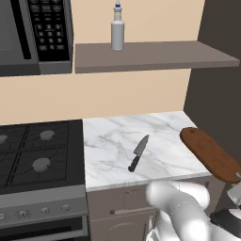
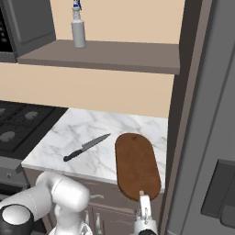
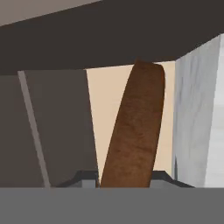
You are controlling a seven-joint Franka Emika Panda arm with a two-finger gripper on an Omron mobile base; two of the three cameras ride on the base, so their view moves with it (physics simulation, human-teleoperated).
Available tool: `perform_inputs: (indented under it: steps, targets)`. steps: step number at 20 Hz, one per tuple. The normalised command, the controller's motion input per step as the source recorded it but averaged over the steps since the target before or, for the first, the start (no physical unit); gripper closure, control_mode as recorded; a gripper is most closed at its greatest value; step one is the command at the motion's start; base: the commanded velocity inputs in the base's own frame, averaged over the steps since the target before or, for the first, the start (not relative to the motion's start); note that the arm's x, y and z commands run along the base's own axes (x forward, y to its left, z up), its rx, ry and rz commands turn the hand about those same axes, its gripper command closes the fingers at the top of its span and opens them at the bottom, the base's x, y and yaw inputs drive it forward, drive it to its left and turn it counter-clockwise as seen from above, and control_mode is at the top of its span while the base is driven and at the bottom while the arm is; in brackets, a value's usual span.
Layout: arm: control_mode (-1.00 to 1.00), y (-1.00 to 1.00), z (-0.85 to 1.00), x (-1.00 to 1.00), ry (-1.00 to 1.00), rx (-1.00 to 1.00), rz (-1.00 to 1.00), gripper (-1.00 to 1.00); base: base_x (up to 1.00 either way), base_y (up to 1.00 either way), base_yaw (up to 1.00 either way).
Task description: Move the cutting board and knife to the sink. Then move spray from the shelves to the counter.
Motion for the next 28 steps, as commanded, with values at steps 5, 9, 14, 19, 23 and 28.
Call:
perform_inputs:
  steps: [5,9,14,19,23,28]
  targets:
    - [-1.0,0.13,1.0,-0.8,-0.17,0.0,0.0,1.0,0.0,0.0,0.0]
    - [-1.0,0.37,1.0,-0.83,-0.18,-0.02,0.0,1.0,0.0,0.0,0.0]
    - [-1.0,0.82,1.0,-0.43,-0.06,-0.22,0.02,1.0,0.0,0.0,0.0]
    - [-1.0,0.69,1.0,-0.09,0.01,-0.2,0.03,1.0,0.0,0.0,0.0]
    - [-1.0,0.05,1.0,0.0,0.09,-0.11,0.05,1.0,0.0,0.0,0.0]
    - [-1.0,0.01,1.0,-0.14,0.19,-0.18,0.15,1.0,0.0,0.0,0.0]
